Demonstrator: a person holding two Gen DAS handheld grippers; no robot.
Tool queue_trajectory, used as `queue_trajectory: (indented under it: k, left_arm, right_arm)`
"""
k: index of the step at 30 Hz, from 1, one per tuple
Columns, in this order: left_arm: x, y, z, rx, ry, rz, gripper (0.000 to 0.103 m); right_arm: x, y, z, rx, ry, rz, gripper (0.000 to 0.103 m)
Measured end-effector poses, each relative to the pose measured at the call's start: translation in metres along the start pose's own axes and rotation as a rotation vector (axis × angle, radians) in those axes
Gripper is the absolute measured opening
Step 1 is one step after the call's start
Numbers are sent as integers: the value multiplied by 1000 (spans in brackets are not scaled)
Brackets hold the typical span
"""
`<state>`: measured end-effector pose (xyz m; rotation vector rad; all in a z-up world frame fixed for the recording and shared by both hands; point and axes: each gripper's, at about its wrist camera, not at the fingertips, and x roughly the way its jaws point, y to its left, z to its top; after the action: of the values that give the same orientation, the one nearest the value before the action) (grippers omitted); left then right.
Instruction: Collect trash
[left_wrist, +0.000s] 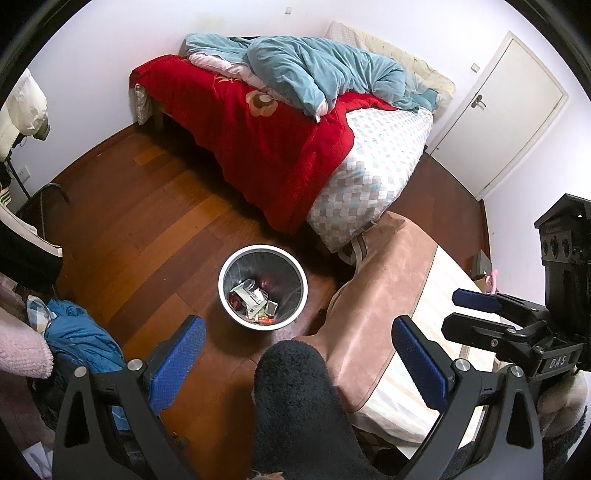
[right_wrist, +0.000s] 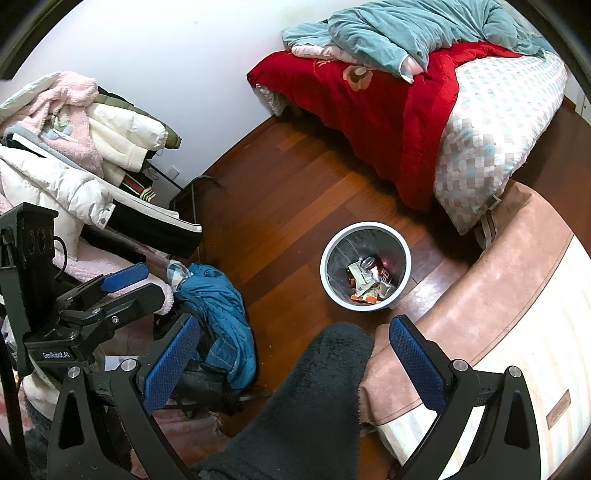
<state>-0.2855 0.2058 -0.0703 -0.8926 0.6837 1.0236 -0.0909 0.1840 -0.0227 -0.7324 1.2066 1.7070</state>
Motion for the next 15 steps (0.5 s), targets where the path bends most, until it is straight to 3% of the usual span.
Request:
queue_trajectory:
  k: [15]
  left_arm:
    - [1, -6, -1, -1, -5, 5, 103]
  right_arm:
    - [6, -1, 1, 9, 0, -3, 103]
